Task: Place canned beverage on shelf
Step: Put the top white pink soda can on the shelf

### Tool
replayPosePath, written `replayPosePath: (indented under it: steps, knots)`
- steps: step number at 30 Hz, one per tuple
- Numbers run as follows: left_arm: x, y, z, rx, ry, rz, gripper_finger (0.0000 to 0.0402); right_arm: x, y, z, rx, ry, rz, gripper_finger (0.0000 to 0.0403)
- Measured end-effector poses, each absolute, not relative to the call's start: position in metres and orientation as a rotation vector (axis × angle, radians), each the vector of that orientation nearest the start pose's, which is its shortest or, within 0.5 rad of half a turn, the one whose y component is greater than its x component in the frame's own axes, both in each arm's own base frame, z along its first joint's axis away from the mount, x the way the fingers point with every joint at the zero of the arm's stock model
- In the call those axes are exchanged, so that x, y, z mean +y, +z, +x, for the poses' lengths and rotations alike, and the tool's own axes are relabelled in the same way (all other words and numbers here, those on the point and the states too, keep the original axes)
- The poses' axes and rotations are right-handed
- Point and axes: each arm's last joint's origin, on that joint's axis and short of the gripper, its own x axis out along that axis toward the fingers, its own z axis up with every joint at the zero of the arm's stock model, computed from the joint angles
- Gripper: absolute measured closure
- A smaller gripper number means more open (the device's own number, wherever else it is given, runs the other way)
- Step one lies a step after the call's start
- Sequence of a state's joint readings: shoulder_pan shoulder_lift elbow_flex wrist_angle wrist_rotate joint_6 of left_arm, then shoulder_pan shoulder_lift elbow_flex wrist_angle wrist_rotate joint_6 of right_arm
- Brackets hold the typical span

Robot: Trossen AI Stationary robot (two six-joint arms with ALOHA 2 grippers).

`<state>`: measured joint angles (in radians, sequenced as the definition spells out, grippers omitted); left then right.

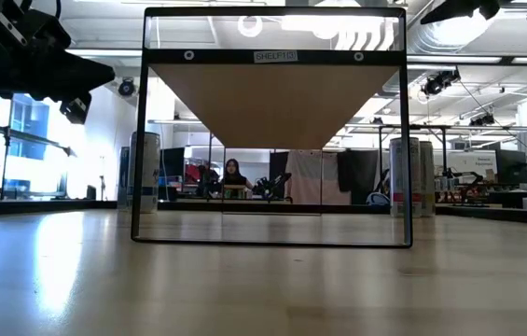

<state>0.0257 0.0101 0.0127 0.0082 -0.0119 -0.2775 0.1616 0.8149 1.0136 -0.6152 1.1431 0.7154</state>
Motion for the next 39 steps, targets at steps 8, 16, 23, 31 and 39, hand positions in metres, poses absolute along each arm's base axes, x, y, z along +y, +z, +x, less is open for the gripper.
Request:
replayPosePath:
  steps: [8,16,23,31,39]
  knots:
    - [0.003,0.168,0.098,-0.016,0.036,-0.277,0.0398,-0.001,0.373,0.146,0.059,-0.921,0.385,0.0072]
    - [0.003,0.168,0.098,-0.016,0.036,-0.277,0.0398,0.000,0.372,0.147,0.104,-0.860,0.381,0.0072]
    - [0.003,0.168,0.098,-0.015,0.036,-0.277,0.0398,-0.002,0.364,0.148,0.141,-0.897,0.416,0.0060]
    - [0.003,0.168,0.098,-0.016,0.036,-0.277,0.0398,-0.014,0.340,0.162,0.298,-1.012,0.489,0.0015]
    - [0.003,0.168,0.098,-0.016,0.036,-0.277,0.0398,-0.012,0.327,0.174,0.443,-0.941,0.540,0.0029]
